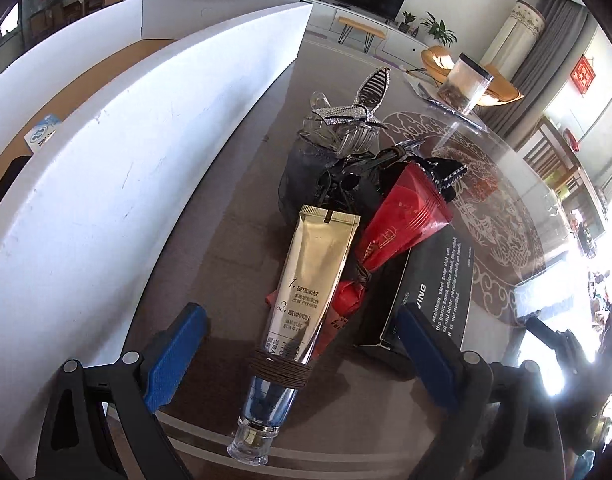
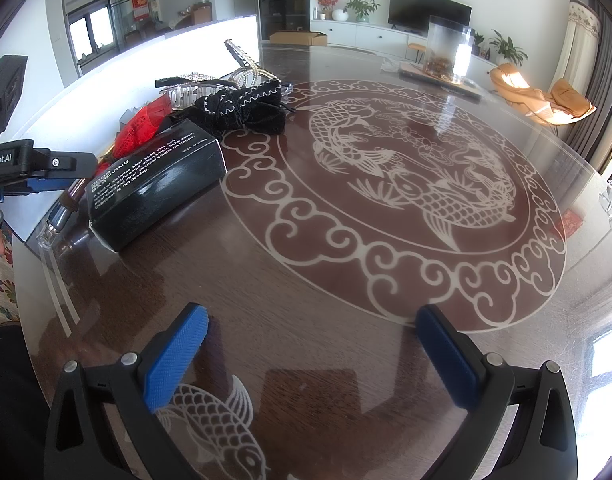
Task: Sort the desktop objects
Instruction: 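Lower the left tool over the gold cosmetic tube and close on it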
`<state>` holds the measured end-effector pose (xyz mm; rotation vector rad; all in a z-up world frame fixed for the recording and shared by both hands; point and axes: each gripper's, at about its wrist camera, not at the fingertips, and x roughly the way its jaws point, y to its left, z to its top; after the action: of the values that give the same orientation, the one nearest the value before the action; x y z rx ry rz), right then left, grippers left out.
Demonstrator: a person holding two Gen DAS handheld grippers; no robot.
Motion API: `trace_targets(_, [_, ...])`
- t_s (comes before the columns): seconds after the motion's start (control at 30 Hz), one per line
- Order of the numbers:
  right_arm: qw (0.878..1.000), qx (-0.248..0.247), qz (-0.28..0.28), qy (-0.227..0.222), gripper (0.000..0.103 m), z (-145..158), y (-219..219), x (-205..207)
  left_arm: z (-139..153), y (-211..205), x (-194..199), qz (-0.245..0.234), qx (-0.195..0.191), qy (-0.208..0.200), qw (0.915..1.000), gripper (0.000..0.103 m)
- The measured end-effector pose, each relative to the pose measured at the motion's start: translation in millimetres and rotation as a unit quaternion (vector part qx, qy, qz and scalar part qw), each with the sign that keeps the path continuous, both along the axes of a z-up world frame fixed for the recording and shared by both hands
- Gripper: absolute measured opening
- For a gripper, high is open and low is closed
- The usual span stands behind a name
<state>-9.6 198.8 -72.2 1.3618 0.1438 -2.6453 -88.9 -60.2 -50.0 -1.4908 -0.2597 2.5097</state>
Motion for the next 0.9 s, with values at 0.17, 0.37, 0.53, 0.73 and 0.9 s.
trace_targets(0.17, [1.000,0.000,0.000,0.000,0.103,0,0,0,-5,-7,4,0.038,0.032,-0.002,0.9987,0.098])
trace_targets(0.37, [1.000,0.000,0.000,0.000,0.103,0,0,1,-6,-2,2,0.092,0.040,0.013,0.9949,0.097])
trace_targets(0.53, [1.000,0.000,0.000,0.000,0.103,0,0,1,-7,35,8,0.041,0.033,0.027,0.9983,0.098])
trace_targets(0.73, [1.000,0.000,0.000,0.000,0.103,0,0,1,-5,54,15,0.002,0.037,0.035,0.9987,0.096])
trace_targets(0.9, [1.000,0.000,0.000,0.000,0.103,0,0,1,0,36,20,0.023,0.057,0.027,0.9978,0.096])
